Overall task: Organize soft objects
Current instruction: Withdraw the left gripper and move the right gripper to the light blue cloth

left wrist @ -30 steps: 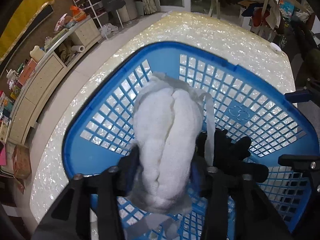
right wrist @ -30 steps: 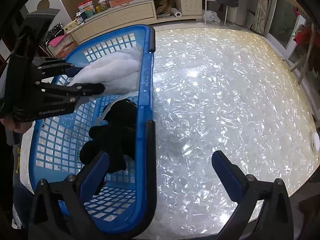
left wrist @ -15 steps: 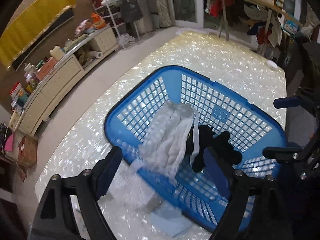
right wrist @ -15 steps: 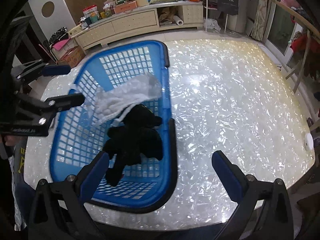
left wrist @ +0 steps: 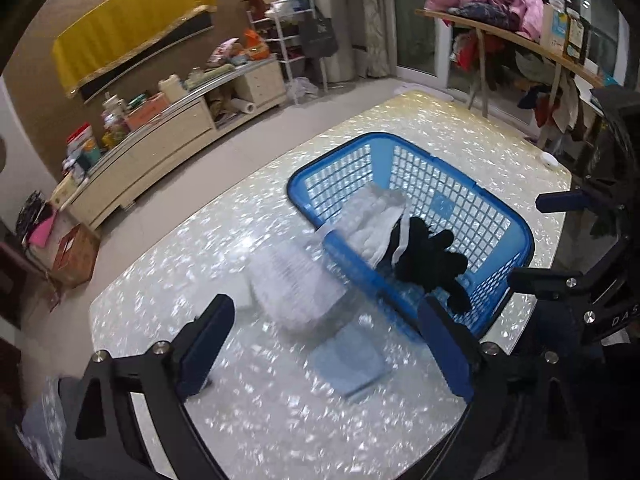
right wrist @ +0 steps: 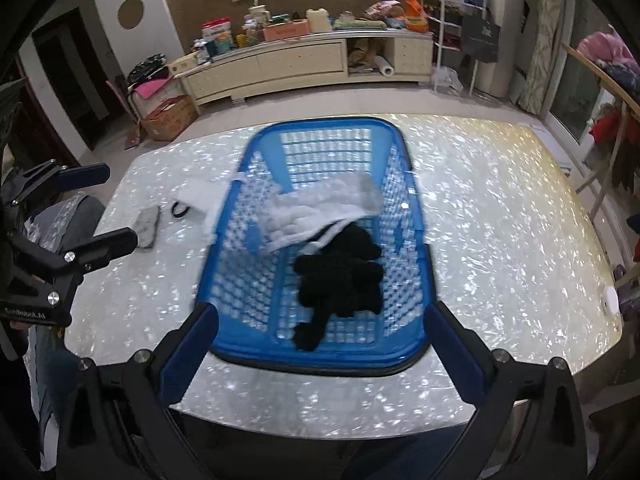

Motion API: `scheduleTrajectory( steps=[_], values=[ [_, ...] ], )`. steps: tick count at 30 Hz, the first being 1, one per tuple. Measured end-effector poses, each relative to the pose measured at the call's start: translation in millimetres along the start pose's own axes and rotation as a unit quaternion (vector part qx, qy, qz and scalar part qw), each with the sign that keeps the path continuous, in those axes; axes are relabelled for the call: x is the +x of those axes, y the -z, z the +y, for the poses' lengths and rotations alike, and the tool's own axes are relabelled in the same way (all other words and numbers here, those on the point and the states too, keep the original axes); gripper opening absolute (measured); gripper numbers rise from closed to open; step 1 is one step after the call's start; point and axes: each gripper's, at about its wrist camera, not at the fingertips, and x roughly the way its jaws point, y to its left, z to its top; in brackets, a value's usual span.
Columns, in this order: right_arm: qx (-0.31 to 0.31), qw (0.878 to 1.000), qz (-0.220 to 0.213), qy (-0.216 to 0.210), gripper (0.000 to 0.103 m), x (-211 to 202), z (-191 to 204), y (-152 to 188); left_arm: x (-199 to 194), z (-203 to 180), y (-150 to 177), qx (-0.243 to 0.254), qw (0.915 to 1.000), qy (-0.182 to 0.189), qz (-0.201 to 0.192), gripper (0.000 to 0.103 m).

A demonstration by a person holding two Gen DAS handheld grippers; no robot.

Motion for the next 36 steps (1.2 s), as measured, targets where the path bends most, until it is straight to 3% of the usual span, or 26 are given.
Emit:
scheduleTrajectory(
  steps=[8, 16, 19, 20, 36],
  values=[
    [-0.037, 0.999, -0.004, -0.025, 0.103, 0, 50, -1, -24, 30, 48, -0.054, 0.9985, -0.002, 0.010, 0.092],
    [-0.073, 0.996, 0.016, -0.048, 0.103, 23, 95, 0, -37, 61, 93, -0.087, 0.9952, -0.033, 0.031, 0.093],
    [-0.084, 0.995, 0.026, -0.054, 0.103, 35, 109, 1, -35, 74, 108, -0.113, 0.9925, -0.027, 0.038, 0.095],
    [-0.089, 0.994, 0.030, -0.055, 0.103, 39, 114, 2, -35, 77, 114, -0.120, 0.9916, -0.029, 0.041, 0.103],
    [-0.135, 0.985, 0.087, -0.067, 0.103, 96, 171, 13, 4, 115, 176, -0.166, 0.9821, -0.037, 0.081, 0.103]
  ],
)
